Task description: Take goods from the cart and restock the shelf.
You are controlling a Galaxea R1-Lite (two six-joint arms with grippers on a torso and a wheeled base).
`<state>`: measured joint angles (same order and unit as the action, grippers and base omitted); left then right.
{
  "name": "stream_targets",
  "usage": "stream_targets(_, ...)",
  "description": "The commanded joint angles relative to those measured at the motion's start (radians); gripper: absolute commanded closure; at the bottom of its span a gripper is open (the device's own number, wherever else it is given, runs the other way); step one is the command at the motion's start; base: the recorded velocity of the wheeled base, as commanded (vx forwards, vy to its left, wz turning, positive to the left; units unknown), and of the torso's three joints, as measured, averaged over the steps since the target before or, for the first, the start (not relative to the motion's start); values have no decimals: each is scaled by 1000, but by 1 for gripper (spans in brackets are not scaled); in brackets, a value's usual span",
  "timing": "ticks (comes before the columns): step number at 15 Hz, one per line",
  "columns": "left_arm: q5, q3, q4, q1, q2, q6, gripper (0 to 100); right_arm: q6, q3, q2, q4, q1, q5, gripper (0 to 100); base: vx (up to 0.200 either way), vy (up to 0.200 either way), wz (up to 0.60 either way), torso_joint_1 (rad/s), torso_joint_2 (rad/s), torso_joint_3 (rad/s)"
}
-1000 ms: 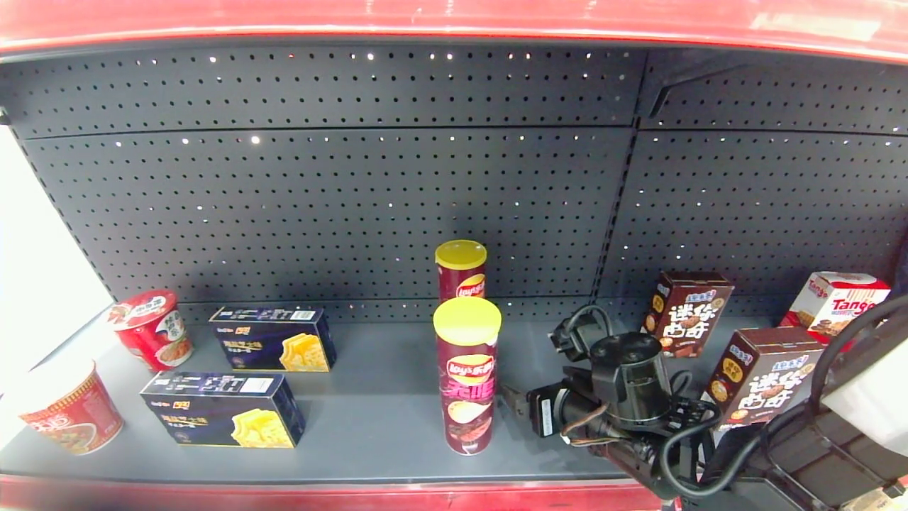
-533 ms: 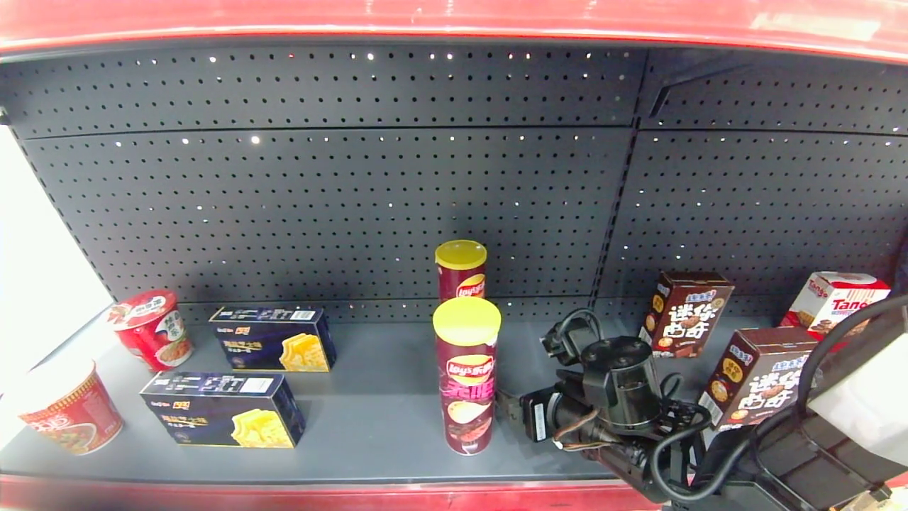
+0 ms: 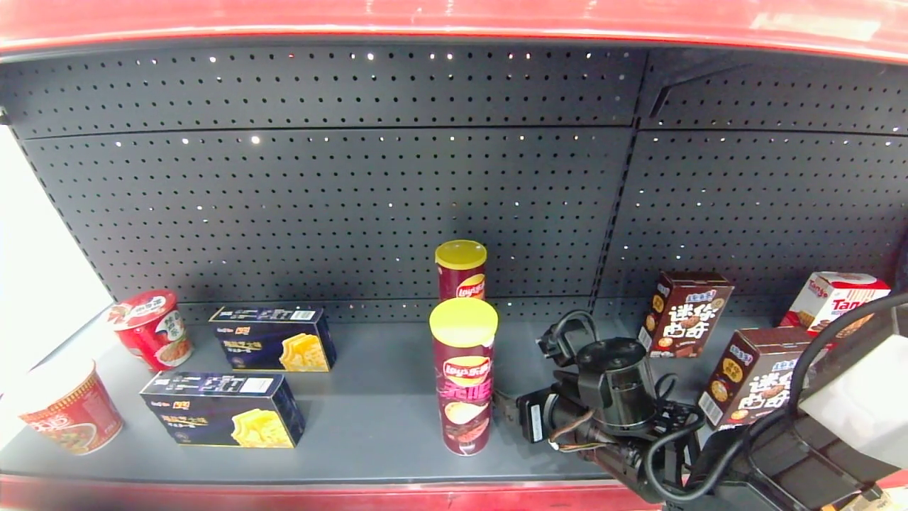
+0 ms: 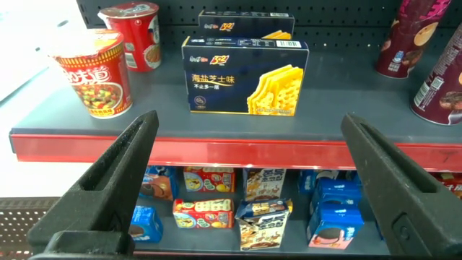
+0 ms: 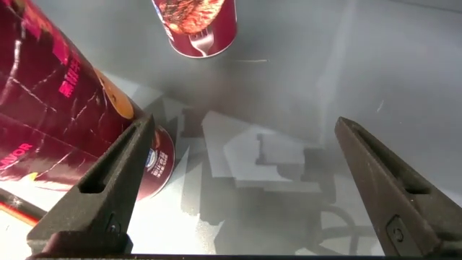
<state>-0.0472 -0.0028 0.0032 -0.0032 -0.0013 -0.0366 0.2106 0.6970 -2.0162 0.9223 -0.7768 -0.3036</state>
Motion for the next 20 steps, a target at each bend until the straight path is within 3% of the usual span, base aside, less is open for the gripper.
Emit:
stream_targets(1,0,0,0,0,1,0,0,1,-5,1,1,5,0,0,0,0,0,0,0,0)
stream_targets(8,0,1,0,0,1,0,0,-33,-19,186,-2,90,3,0,0,0,0,0,0,0)
stream_targets(12,0,0,0,0,1,0,0,-126,-105,447,-13,90,106,0,0,0,0,0,0,0)
stream_targets(18,0,0,-2,0,1,0,0,-149,-402,1056,-200,94,112,0,0,0,0,0,0,0)
stream_targets(20,0,1,0,0,1,0,0,-157,-479,1229,-243,218,166,0,0,0,0,0,0,0)
